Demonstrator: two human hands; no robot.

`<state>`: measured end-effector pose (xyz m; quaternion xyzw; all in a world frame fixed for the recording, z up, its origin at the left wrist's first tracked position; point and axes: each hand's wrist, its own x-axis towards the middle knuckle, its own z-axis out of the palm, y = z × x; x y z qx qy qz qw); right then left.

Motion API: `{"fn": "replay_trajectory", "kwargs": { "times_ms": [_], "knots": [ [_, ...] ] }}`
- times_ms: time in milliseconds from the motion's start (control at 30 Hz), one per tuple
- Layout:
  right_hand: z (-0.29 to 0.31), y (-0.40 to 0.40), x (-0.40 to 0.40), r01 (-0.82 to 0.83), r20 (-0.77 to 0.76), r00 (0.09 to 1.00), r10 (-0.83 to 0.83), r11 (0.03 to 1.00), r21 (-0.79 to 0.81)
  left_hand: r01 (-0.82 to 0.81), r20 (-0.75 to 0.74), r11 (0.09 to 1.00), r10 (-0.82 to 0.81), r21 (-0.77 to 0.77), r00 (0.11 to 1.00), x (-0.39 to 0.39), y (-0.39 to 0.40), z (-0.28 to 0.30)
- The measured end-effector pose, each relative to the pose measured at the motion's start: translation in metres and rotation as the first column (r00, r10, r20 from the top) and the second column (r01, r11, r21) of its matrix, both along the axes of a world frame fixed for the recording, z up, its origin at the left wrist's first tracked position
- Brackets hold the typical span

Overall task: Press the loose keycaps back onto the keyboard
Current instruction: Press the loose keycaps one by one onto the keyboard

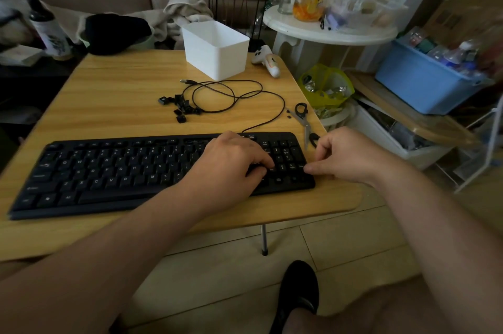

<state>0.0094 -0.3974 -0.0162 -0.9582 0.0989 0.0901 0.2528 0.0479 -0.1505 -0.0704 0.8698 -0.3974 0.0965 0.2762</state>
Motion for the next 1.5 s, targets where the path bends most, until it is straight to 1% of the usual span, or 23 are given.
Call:
{"fn": "replay_trajectory", "kwargs": {
  "times_ms": [33, 133, 233, 300, 400, 467, 533, 667, 767, 833, 900, 967, 1100, 1167, 1200, 1233, 1267, 1333, 1367, 1433, 1500],
  "knots": [
    [-0.001, 0.0, 0.0, 0.003, -0.005, 1.0, -0.003, 1.0, -0.012, -0.002, 0.001, 1.0, 0.002, 0.001, 1.0, 0.0, 0.0, 0.0],
    [0.002, 0.0, 0.002, 0.028, 0.0, 1.0, -0.028, 0.999, 0.04, -0.008, -0.001, 1.0, 0.008, 0.016, 1.0, 0.002, 0.0, 0.0],
    [0.004, 0.003, 0.005, 0.017, 0.013, 1.0, -0.017, 1.0, 0.009, -0.024, -0.004, 1.0, 0.024, 0.019, 1.0, 0.004, 0.001, 0.001],
    [0.004, 0.011, 0.008, 0.005, 0.087, 0.996, -0.009, 0.999, 0.045, -0.031, -0.003, 0.999, 0.031, 0.014, 1.0, 0.007, 0.001, 0.002],
    [0.001, 0.035, 0.017, -0.032, 0.252, 0.968, 0.004, 0.994, 0.107, -0.049, -0.002, 0.999, 0.049, 0.017, 0.999, 0.015, 0.005, 0.005],
    [-0.005, 0.054, 0.026, -0.065, 0.326, 0.945, 0.023, 0.991, 0.12, -0.107, -0.017, 0.994, 0.107, 0.005, 0.994, 0.024, 0.012, 0.011],
    [-0.01, 0.07, 0.036, -0.091, 0.357, 0.933, 0.047, 0.99, 0.108, -0.21, -0.041, 0.978, 0.21, 0.013, 0.977, 0.037, 0.022, 0.02],
    [-0.012, 0.092, 0.054, -0.114, 0.394, 0.916, 0.077, 0.991, 0.072, -0.428, -0.107, 0.899, 0.436, 0.087, 0.894, 0.077, 0.055, 0.026],
    [-0.012, 0.106, 0.066, -0.141, 0.426, 0.9, 0.095, 0.987, 0.077, -0.504, -0.138, 0.852, 0.521, 0.146, 0.842, 0.102, 0.076, 0.024],
    [-0.013, 0.115, 0.072, -0.161, 0.442, 0.891, 0.103, 0.982, 0.094, -0.499, -0.153, 0.841, 0.533, 0.211, 0.832, 0.11, 0.081, 0.025],
    [-0.014, 0.122, 0.078, -0.173, 0.446, 0.888, 0.107, 0.979, 0.109, -0.461, -0.154, 0.844, 0.512, 0.275, 0.845, 0.114, 0.081, 0.023],
    [-0.014, 0.126, 0.082, -0.18, 0.458, 0.882, 0.108, 0.977, 0.116, -0.439, -0.139, 0.845, 0.496, 0.305, 0.857, 0.115, 0.079, 0.022],
    [-0.016, 0.132, 0.087, -0.199, 0.475, 0.873, 0.115, 0.971, 0.13, -0.456, -0.109, 0.824, 0.515, 0.336, 0.85, 0.115, 0.078, 0.02],
    [-0.019, 0.133, 0.089, -0.208, 0.469, 0.873, 0.131, 0.971, 0.117, -0.483, -0.133, 0.83, 0.532, 0.28, 0.836, 0.113, 0.079, 0.022],
    [-0.021, 0.134, 0.089, -0.214, 0.469, 0.873, 0.138, 0.97, 0.114, -0.495, -0.177, 0.84, 0.534, 0.22, 0.827, 0.111, 0.08, 0.023],
    [-0.023, 0.134, 0.09, -0.224, 0.472, 0.87, 0.143, 0.967, 0.12, -0.498, -0.258, 0.857, 0.516, 0.135, 0.817, 0.107, 0.081, 0.025],
    [-0.024, 0.135, 0.09, -0.234, 0.481, 0.865, 0.144, 0.963, 0.133, -0.491, -0.378, 0.87, 0.464, 0.028, 0.801, 0.103, 0.08, 0.028],
    [-0.025, 0.135, 0.09, -0.249, 0.51, 0.849, 0.138, 0.956, 0.156, -0.483, -0.621, 0.857, 0.283, -0.178, 0.731, 0.089, 0.075, 0.034],
    [-0.025, 0.135, 0.09, -0.257, 0.528, 0.838, 0.138, 0.954, 0.157, -0.484, -0.697, 0.84, 0.195, -0.245, 0.69, 0.082, 0.073, 0.037],
    [-0.024, 0.136, 0.088, -0.276, 0.556, 0.818, 0.148, 0.949, 0.153, -0.477, -0.759, 0.818, 0.079, -0.321, 0.646, 0.073, 0.071, 0.038],
    [-0.024, 0.136, 0.086, -0.296, 0.582, 0.798, 0.157, 0.943, 0.151, -0.464, -0.763, 0.815, 0.043, -0.346, 0.645, 0.067, 0.071, 0.037]
  ]
}}
